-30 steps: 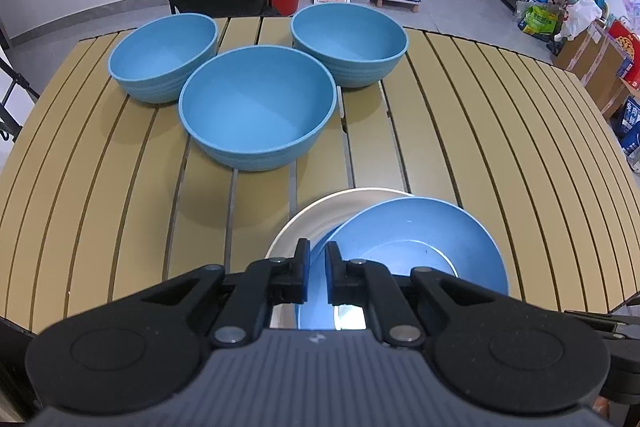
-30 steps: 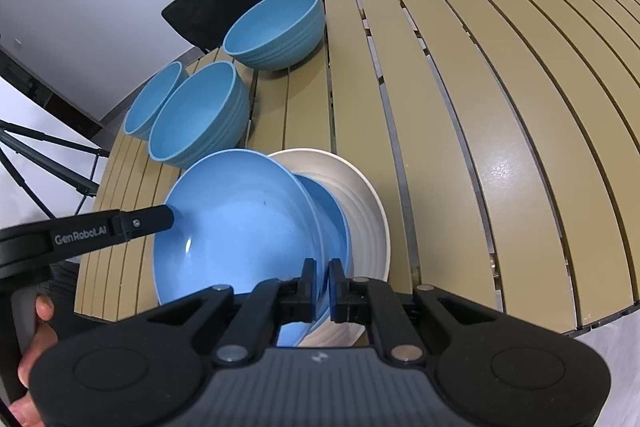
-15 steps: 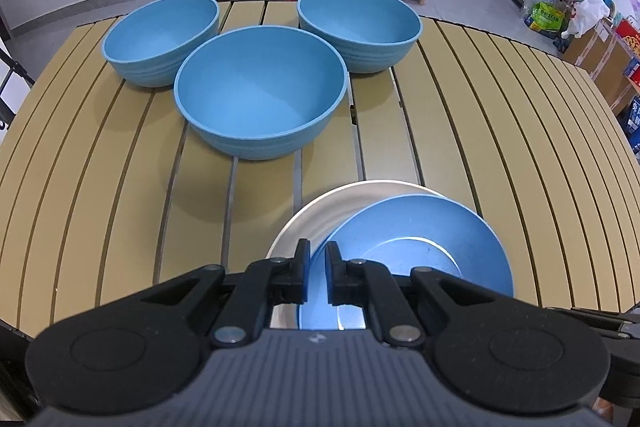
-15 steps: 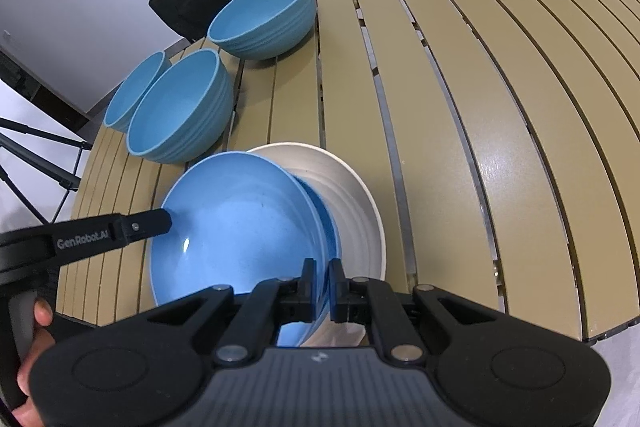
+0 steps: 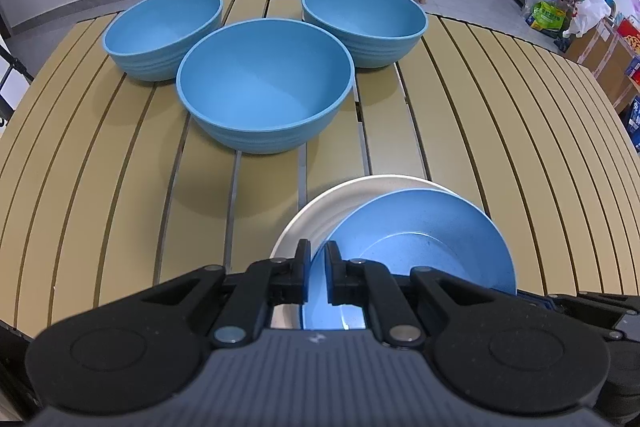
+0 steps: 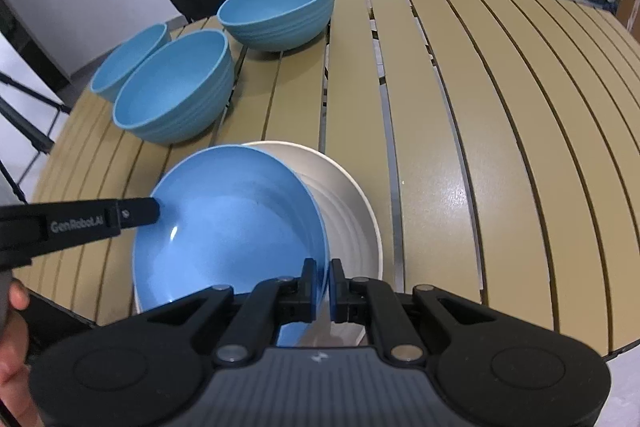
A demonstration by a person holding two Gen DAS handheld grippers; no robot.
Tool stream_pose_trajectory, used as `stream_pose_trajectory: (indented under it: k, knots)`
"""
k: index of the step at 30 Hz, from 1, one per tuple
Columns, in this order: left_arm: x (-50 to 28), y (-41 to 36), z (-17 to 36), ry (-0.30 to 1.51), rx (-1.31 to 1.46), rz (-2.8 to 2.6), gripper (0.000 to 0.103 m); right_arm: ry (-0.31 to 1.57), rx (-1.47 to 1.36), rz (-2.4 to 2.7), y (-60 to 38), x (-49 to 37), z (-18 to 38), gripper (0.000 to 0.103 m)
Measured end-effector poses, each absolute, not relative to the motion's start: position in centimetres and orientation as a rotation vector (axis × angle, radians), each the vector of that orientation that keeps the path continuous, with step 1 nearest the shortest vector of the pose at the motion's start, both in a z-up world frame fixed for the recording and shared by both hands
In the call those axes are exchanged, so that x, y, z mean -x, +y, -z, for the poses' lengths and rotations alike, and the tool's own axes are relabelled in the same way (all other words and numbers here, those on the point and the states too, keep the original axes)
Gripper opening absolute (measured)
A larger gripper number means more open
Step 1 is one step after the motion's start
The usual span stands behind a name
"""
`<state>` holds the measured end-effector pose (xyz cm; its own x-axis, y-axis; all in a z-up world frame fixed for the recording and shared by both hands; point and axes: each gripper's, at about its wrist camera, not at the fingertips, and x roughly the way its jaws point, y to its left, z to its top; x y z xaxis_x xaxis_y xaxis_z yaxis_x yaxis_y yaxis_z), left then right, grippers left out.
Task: Organize plates and bowls
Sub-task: 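Lift the second light-blue plate and lower it onto the plate stack, then open both grippers and release the second light-blue plate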
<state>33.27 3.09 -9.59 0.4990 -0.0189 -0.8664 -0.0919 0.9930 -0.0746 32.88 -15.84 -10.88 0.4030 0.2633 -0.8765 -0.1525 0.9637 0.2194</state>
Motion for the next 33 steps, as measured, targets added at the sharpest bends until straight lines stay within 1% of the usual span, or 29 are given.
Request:
stream_pose_trajectory:
  k: [9, 10, 19, 20, 21, 22, 23, 24, 25, 26, 27, 28, 29, 30, 31, 32, 33]
  knots:
    - [-33.2, 3.4, 10.3, 1.066, 0.124, -0.058, 0.008, 1.128, -0.021, -0.246, -14.7, -32.8, 11.1, 0.008]
    - [-33.2, 3.4, 10.3, 1.066, 0.129, -0.059, 0.008, 1.130, -0.016, -0.246, -14.5, -32.8, 11.2, 0.010]
    - [-32.3, 3.8, 8.9, 1.012, 0.147, -0.048, 0.010, 1.096, -0.065, -0.240, -15.4, -32.6, 10.9, 0.014]
    - [-32.0, 3.9, 8.7, 1.004, 0.151, -0.046, 0.012, 1.087, -0.073, -0.244, -15.6, -32.4, 10.6, 0.018]
    - [-31.8, 3.9, 8.4, 0.994, 0.151, -0.047, 0.018, 1.081, -0.080, -0.247, -15.7, -32.2, 10.4, 0.022]
    - [-31.4, 4.0, 8.1, 0.980, 0.150, -0.048, 0.021, 1.073, -0.084, -0.249, -15.9, -32.0, 10.2, 0.024]
    - [-31.0, 4.0, 7.9, 0.967, 0.151, -0.048, 0.032, 1.065, -0.087, -0.251, -16.0, -31.7, 9.9, 0.029]
    - [-30.6, 4.1, 7.7, 0.952, 0.150, -0.053, 0.040, 1.059, -0.090, -0.251, -16.1, -31.4, 9.7, 0.031]
    - [-30.1, 4.2, 7.4, 0.938, 0.147, -0.060, 0.041, 1.052, -0.093, -0.252, -16.2, -31.1, 9.5, 0.038]
    - [-29.7, 4.5, 7.2, 0.927, 0.150, -0.064, 0.045, 1.043, -0.097, -0.254, -16.3, -30.7, 9.3, 0.048]
    - [-29.3, 4.7, 7.0, 0.923, 0.160, -0.065, 0.050, 1.036, -0.104, -0.254, -16.4, -30.3, 9.1, 0.054]
    - [-28.9, 5.1, 6.9, 0.919, 0.176, -0.064, 0.052, 1.029, -0.114, -0.256, -16.6, -29.8, 8.9, 0.063]
    - [-28.4, 5.5, 6.8, 0.915, 0.188, -0.065, 0.059, 1.025, -0.129, -0.260, -16.8, -29.3, 8.8, 0.070]
    - [-27.9, 5.8, 6.6, 0.907, 0.194, -0.070, 0.070, 1.019, -0.150, -0.265, -17.1, -28.8, 8.5, 0.077]
    - [-27.5, 6.0, 6.5, 0.897, 0.199, -0.075, 0.076, 1.011, -0.169, -0.268, -17.3, -28.3, 8.3, 0.081]
    - [-27.0, 6.3, 6.3, 0.883, 0.203, -0.079, 0.085, 1.000, -0.184, -0.269, -17.5, -27.7, 8.1, 0.088]
    - [-26.5, 6.5, 6.1, 0.871, 0.208, -0.083, 0.092, 0.992, -0.190, -0.268, -17.7, -27.2, 7.9, 0.091]
